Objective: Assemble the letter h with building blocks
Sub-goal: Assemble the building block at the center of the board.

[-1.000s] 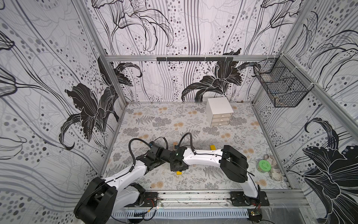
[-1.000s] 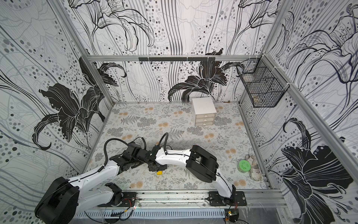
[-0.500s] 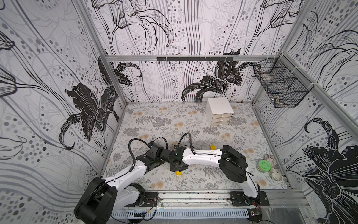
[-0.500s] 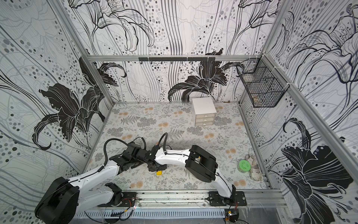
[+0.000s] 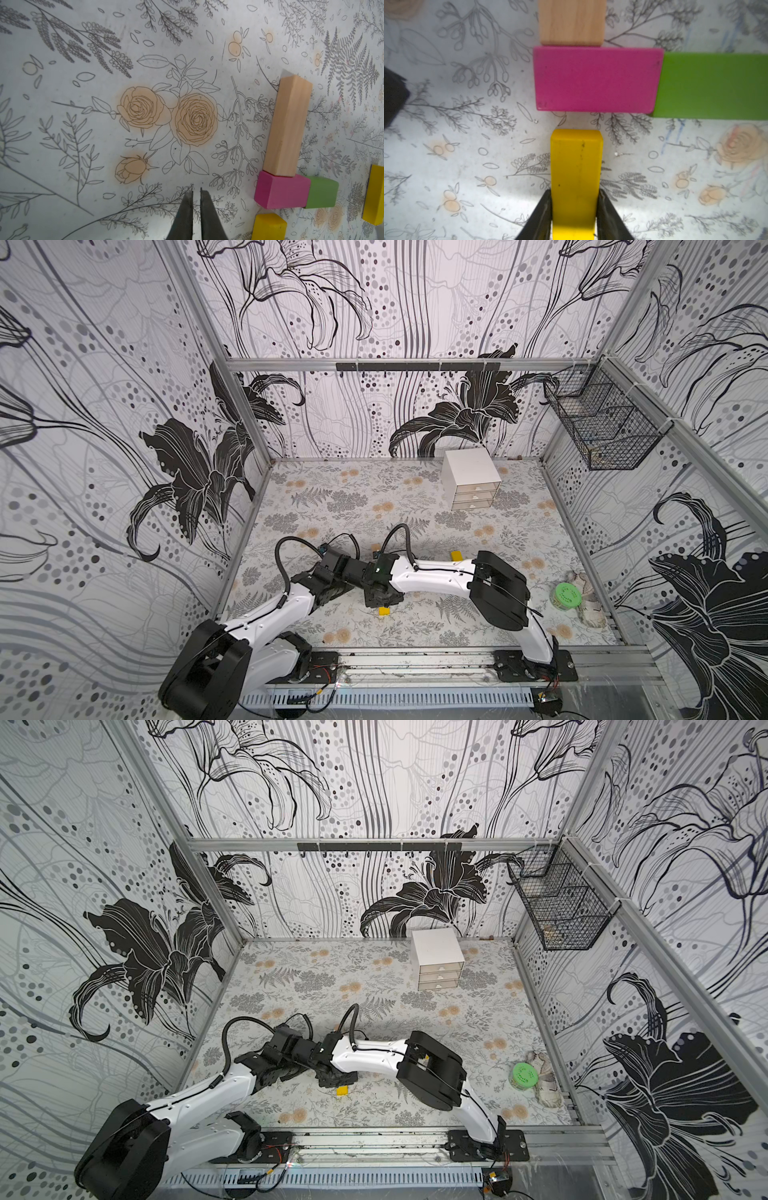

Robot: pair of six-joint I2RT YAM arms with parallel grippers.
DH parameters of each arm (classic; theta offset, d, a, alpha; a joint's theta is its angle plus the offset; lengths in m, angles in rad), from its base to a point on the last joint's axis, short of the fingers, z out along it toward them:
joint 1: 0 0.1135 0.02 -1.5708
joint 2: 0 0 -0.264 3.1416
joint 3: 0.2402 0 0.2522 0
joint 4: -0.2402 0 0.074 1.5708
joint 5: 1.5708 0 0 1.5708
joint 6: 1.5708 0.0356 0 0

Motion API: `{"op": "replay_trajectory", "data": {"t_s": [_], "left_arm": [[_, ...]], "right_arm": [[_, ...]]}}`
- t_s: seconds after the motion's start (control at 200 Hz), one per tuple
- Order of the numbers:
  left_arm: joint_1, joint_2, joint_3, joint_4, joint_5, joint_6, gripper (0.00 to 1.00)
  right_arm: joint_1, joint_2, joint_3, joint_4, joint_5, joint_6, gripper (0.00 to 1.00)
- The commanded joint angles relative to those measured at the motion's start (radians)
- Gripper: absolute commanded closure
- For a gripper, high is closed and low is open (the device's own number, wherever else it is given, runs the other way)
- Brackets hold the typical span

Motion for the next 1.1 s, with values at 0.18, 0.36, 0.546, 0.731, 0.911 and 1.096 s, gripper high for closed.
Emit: {"op": "replay_trajectory", "data": {"t_s": [0.18,0.36,0.546,0.731,0.911,1.096], "left_arm": [[-0.017,-0.005,0.029,-0.004,-0.009,0.023,0.87],[-0.016,-0.001,0.035,-0.006,-0.009,0.025,0.87],[-0.017,-0.001,0.033,-0.007,-0.01,0.024,0.87],[-0.017,-0.007,0.029,-0.012,-0.013,0.023,0.87],[-0.018,-0.05,0.034,-0.054,-0.058,0.019,0.87],[-0.016,-0.154,0.049,-0.168,-0.183,-0.022,0.7]], "right_arm": [[-0.008,0.046,0.058,0.001,0.01,-0.017,0.64],[-0.008,0.048,0.068,0.007,0.008,-0.022,0.64],[-0.01,0.056,0.072,0.018,0.006,-0.027,0.64],[-0.011,0.068,0.089,0.016,0.006,-0.032,0.64],[-0.012,0.072,0.088,0.016,0.006,-0.032,0.64],[-0.015,0.078,0.095,0.014,0.005,-0.034,0.64]]}}
